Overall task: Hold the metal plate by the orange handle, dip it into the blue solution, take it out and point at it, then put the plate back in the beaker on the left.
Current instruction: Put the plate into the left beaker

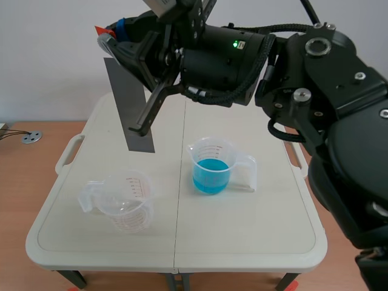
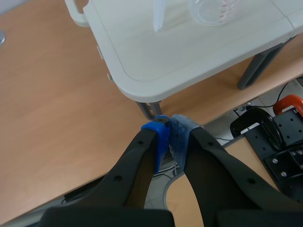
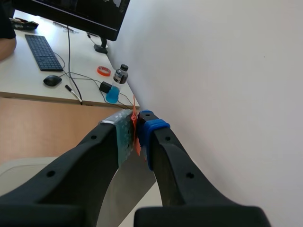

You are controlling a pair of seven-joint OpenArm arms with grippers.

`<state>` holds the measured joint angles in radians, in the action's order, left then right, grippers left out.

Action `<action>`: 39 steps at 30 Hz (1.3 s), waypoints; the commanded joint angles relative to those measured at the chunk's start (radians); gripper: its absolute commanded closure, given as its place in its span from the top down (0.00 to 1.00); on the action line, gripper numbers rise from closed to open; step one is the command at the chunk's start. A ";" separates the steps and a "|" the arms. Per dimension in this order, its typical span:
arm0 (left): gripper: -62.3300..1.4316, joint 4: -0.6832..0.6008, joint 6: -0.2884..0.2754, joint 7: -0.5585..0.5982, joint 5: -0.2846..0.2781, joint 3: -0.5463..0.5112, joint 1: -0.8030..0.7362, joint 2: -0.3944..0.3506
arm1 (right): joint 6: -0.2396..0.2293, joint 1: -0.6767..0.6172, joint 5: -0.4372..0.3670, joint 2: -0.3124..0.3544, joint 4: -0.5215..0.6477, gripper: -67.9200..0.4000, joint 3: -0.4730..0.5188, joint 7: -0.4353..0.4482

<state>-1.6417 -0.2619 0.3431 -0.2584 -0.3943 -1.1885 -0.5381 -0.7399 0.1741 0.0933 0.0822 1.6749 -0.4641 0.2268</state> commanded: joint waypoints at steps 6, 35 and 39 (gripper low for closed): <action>0.04 -0.009 -0.001 0.028 0.003 -0.006 0.006 0.006 | -0.006 0.028 -0.014 -0.030 0.020 0.03 -0.036 -0.009; 0.04 -0.009 -0.002 0.024 0.016 -0.006 0.006 0.006 | -0.006 0.028 0.012 -0.060 -0.072 0.03 -0.108 -0.048; 0.04 -0.009 -0.002 0.023 0.016 -0.006 0.006 0.006 | -0.006 0.028 0.012 -0.060 -0.100 0.03 -0.108 -0.038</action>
<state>-1.6417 -0.2623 0.3523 -0.2359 -0.3943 -1.1828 -0.5373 -0.7399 0.1741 0.1162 0.0273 1.5703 -0.5652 0.1703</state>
